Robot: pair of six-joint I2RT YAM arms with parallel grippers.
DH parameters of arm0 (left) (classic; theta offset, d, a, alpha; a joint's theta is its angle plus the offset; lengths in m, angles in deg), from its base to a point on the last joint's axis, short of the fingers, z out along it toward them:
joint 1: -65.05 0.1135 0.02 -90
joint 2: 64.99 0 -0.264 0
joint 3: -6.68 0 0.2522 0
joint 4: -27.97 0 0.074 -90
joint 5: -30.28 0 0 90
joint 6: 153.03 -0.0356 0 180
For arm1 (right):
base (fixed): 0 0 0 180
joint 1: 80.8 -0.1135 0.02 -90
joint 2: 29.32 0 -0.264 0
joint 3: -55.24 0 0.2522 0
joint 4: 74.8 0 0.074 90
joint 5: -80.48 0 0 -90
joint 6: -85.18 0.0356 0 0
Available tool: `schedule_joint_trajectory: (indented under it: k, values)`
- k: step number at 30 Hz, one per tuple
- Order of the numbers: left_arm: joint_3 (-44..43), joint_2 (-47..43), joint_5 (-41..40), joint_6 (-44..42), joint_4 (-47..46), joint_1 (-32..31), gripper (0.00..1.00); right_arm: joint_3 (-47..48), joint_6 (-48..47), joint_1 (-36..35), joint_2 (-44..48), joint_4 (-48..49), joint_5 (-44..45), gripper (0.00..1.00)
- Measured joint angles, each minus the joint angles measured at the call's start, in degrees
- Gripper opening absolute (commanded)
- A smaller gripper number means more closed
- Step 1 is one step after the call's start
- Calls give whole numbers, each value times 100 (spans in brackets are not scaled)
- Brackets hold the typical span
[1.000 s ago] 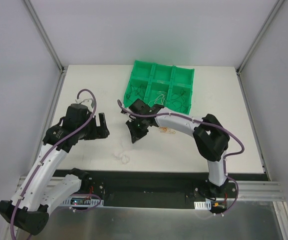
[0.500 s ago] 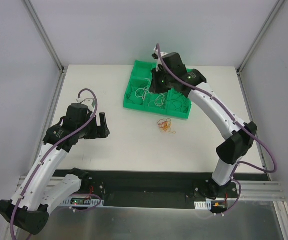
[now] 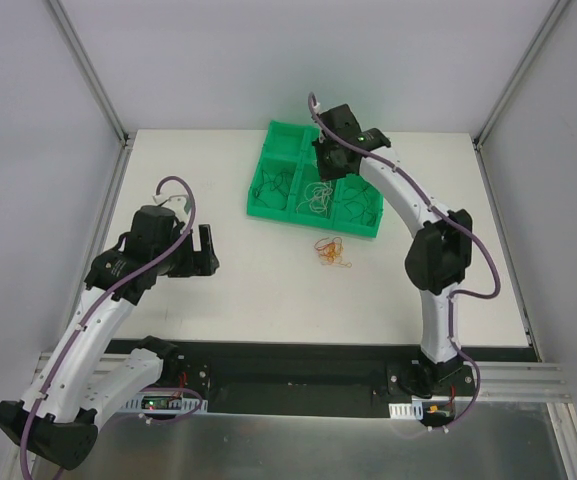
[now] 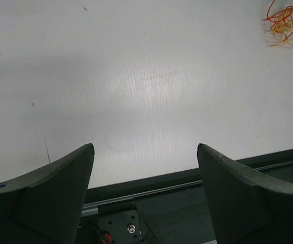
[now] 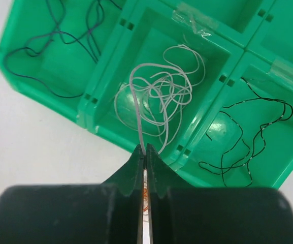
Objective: Untangle the cables
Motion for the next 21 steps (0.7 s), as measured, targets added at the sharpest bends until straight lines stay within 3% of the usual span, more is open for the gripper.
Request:
schedule_joint_trajectory:
  k: [7,11,12,16,21]
  values:
    - [-31,28,31,-13,-2,0,82,0,-267,2,-514,-2,131,1]
    - [-52,125,50,-15,-2,0,83,-74,-188,-17,-560,-17,105,8]
    - [-63,149,55,-15,0,0,83,-74,-155,-20,-577,-22,96,11]
    - [-92,199,170,-17,-24,-2,83,-15,-15,-28,-710,-105,79,40]
    - [-87,186,289,-20,-98,-85,83,409,101,-28,-927,-516,114,62]
